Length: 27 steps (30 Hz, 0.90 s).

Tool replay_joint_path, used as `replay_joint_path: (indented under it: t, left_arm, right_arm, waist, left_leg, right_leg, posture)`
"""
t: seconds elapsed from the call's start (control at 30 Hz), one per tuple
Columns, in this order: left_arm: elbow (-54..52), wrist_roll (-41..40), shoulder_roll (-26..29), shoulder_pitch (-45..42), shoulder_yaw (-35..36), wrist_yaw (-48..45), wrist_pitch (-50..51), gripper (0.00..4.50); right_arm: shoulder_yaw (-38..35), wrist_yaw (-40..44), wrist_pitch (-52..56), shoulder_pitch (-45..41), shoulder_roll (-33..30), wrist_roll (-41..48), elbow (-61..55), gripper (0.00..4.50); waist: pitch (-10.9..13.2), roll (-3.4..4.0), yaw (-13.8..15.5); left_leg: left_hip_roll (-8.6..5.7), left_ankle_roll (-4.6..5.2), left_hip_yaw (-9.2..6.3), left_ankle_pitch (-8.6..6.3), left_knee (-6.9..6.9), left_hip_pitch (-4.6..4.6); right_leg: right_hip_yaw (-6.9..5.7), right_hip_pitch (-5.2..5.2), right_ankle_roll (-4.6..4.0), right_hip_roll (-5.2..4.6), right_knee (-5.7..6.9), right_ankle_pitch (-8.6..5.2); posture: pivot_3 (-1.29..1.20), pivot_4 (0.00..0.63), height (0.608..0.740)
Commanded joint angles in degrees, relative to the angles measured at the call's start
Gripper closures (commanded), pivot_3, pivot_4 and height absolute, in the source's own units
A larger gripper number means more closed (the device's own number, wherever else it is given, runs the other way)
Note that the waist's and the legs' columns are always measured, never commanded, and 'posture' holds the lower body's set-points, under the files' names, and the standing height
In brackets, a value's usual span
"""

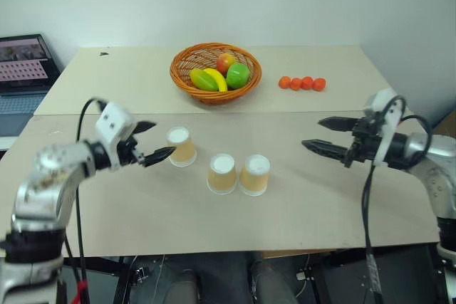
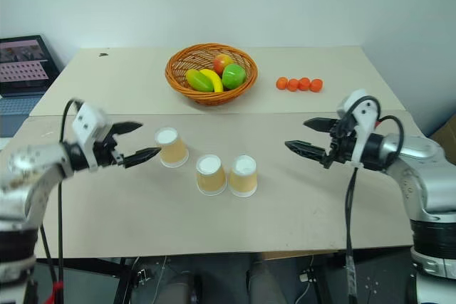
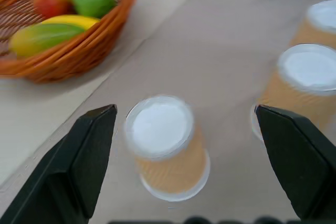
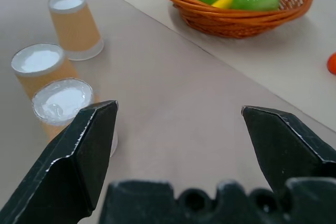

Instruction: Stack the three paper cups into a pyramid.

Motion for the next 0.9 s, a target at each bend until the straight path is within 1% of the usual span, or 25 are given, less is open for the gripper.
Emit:
replay_joint_path:
  t: [0.03, 0.13, 0.33, 0.47, 0.57, 0.7, 0.8, 0.9]
  left_arm:
    - [-4.58, -2.18, -3.76, 2.24, 4.91, 5.93, -1.53, 0.0]
    - [-5.66, -1.89, -7.06, 5.56, 5.48, 9.27, -2.6, 0.0]
    - [-4.32, -1.09, -9.69, 8.77, 4.98, 11.56, -6.22, 0.0]
    - [-2.62, -0.78, -11.31, 9.28, 2.59, 11.77, -7.57, 0.0]
    - [-0.77, -0.5, -12.4, 8.6, 1.58, 12.15, -9.03, 0.0]
    - [-0.08, -0.76, -12.55, 8.4, 1.25, 12.29, -9.7, 0.0]
    - [4.14, 0.83, -14.2, 5.17, -2.02, 11.61, -12.67, 0.0]
    - [7.12, 1.61, -15.11, 2.0, -3.4, 11.29, -14.8, 0.0]
  right_arm:
    - [0.96, 1.88, -1.19, -2.96, -0.37, 0.02, 0.58, 0.07]
    - [1.05, 3.99, 0.54, -3.83, -2.11, 1.28, 0.07, 0.07]
    - [-0.61, 7.16, 4.82, -2.43, -6.13, 5.25, -3.38, 0.07]
    - [-3.34, 8.48, 8.36, -0.93, -8.83, 8.87, -7.11, 0.07]
    - [-4.76, 8.12, 9.99, -0.96, -9.88, 10.63, -8.4, 0.07]
    - [-5.15, 7.6, 10.64, -0.84, -10.28, 11.48, -8.91, 0.07]
    - [-8.24, 7.6, 14.41, -2.16, -12.73, 15.88, -12.43, 0.07]
    - [-9.46, 6.65, 15.79, -2.42, -14.09, 17.55, -13.57, 0.07]
  waist:
    - [0.05, -0.06, 0.9]
    - [0.05, -0.06, 1.71]
    - [0.05, -0.06, 1.98]
    - [0.04, -0.05, 2.0]
    - [0.04, -0.05, 1.9]
    - [0.03, -0.07, 1.48]
    - [0.05, 0.02, 1.55]
    - [0.03, -0.02, 1.95]
  left_leg:
    - [-0.01, 0.0, -0.06, 0.01, 0.07, -0.15]
    - [-0.1, -0.01, -0.06, 0.01, 0.2, -0.22]
    - [-0.1, -0.01, -0.02, 0.0, 0.16, -0.21]
    - [-0.11, -0.01, -0.02, 0.0, 0.15, -0.16]
    - [-0.1, -0.01, 0.0, 0.0, 0.19, -0.13]
    - [-0.07, -0.01, 0.01, 0.0, 0.18, -0.11]
    - [-0.1, -0.01, 0.01, 0.0, 0.17, -0.11]
    - [-0.09, -0.01, -0.01, 0.01, 0.19, -0.13]
  right_leg:
    - [-0.08, -0.07, -0.08, 0.0, 0.0, 0.05]
    - [-0.09, -0.05, -0.06, -0.11, -0.04, 0.08]
    - [-0.1, 0.0, -0.03, -0.15, -0.17, 0.1]
    - [-0.09, 0.03, -0.03, -0.12, -0.1, 0.09]
    - [-0.08, 0.05, 0.02, -0.12, -0.11, 0.07]
    - [-0.07, 0.05, 0.13, -0.08, -0.09, 0.0]
    - [-0.05, 0.04, 0.11, -0.08, -0.07, 0.01]
    - [-0.09, 0.05, 0.12, -0.07, -0.08, 0.0]
  posture:
    - [0.0, 0.15, 0.734]
    - [0.0, 0.15, 0.734]
    - [0.0, 0.15, 0.734]
    - [0.0, 0.15, 0.734]
    - [0.0, 0.15, 0.734]
    - [0.0, 0.15, 0.734]
    - [0.0, 0.15, 0.734]
    - [0.0, 0.15, 0.734]
